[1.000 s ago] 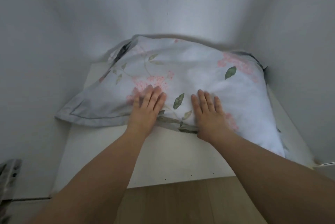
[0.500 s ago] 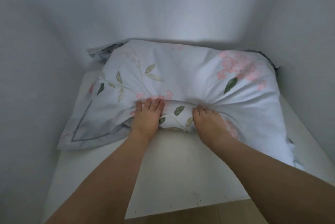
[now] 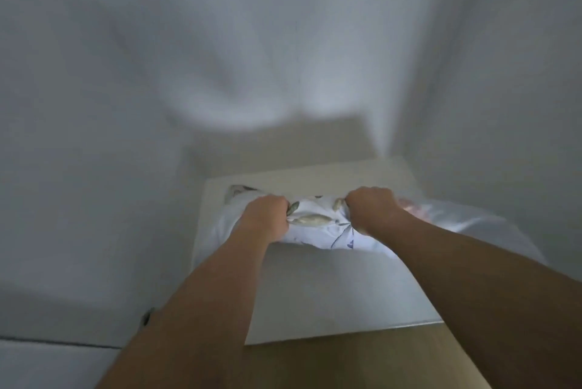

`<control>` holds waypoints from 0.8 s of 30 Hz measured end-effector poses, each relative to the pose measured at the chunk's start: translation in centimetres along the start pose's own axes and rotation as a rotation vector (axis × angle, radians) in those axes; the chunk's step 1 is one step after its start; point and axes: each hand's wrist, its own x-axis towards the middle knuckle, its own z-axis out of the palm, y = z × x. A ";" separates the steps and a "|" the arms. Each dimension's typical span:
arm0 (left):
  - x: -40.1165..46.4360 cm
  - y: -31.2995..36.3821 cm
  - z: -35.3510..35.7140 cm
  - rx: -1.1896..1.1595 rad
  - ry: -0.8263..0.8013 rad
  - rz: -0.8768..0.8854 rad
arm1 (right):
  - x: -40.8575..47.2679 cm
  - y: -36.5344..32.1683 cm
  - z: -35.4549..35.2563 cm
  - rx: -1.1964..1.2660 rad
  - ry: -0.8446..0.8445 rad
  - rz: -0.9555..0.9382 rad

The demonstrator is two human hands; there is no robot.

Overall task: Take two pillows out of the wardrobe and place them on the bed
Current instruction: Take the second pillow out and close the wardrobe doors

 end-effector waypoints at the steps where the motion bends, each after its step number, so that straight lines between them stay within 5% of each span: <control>1: -1.3 0.5 -3.9 -0.016 0.016 -0.009 | -1.5 0.6 -3.4 0.005 0.016 0.006; 14: -26.4 7.5 -48.1 -0.129 0.116 -0.058 | -29.3 5.8 -44.5 0.029 0.076 0.032; 20: -33.3 9.1 -55.9 -0.195 0.228 -0.103 | -35.7 6.3 -51.5 0.078 0.089 -0.046; 24: -35.1 8.4 -56.4 -0.298 0.235 -0.130 | -36.4 5.1 -51.7 0.345 -0.127 -0.123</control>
